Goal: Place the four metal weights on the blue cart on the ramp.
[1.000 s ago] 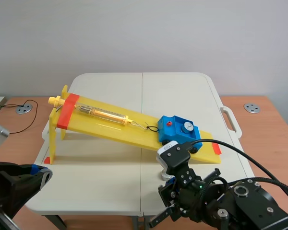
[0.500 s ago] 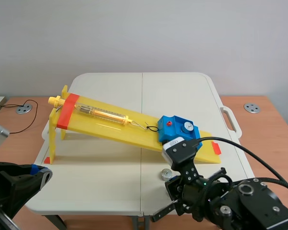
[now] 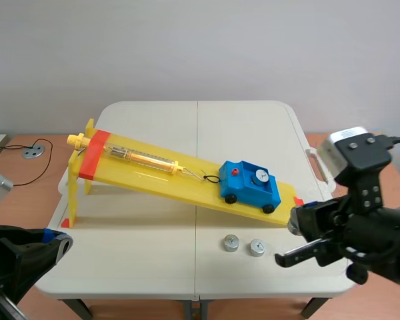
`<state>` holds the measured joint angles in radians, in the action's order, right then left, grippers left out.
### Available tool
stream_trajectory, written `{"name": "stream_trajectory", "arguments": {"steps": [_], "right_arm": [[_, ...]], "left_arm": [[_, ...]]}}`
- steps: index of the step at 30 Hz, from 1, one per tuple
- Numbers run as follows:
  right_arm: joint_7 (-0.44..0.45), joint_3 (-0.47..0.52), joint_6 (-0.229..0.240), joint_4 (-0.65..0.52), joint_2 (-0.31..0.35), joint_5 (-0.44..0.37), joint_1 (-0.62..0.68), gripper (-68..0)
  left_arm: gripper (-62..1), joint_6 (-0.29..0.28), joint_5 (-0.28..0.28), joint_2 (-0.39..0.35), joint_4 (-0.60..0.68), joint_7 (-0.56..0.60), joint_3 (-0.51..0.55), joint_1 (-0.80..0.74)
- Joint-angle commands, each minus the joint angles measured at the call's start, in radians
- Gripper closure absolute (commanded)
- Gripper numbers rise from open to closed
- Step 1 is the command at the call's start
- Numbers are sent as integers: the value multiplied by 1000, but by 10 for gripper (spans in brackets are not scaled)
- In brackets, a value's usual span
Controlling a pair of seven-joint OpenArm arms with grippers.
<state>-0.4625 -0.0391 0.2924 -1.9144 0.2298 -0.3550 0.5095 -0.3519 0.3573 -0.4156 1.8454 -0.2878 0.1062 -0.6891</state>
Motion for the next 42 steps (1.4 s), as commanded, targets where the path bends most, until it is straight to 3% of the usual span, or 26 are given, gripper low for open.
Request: {"name": "stream_trajectory", "arguments": {"steps": [1,6,8,15,26,33,42], "right_arm": [[67,73,24,-116,31,-127,-13,-6],[61,198,46,-151,30,-253,-16,-6],[66,215,46,-145,25,-267,-44,-6],[72,214,48,-14,-27,-266,-208,-6],[111,131,99,239,-120,-217,-435,-6],[140,88,102,346,-175,-169,-533,-6],[167,75,125,470,-222,-166,-612,-6]], "left_arm": [[-38,-14,66,5,70,77,17,9],[-38,-14,66,5,70,77,17,11],[-38,-14,66,5,70,77,17,11],[-38,-14,66,5,70,77,17,11],[-38,-14,66,5,70,77,17,11],[-38,-14,66,5,70,77,17,11],[-38,-14,66,5,70,77,17,11]]}}
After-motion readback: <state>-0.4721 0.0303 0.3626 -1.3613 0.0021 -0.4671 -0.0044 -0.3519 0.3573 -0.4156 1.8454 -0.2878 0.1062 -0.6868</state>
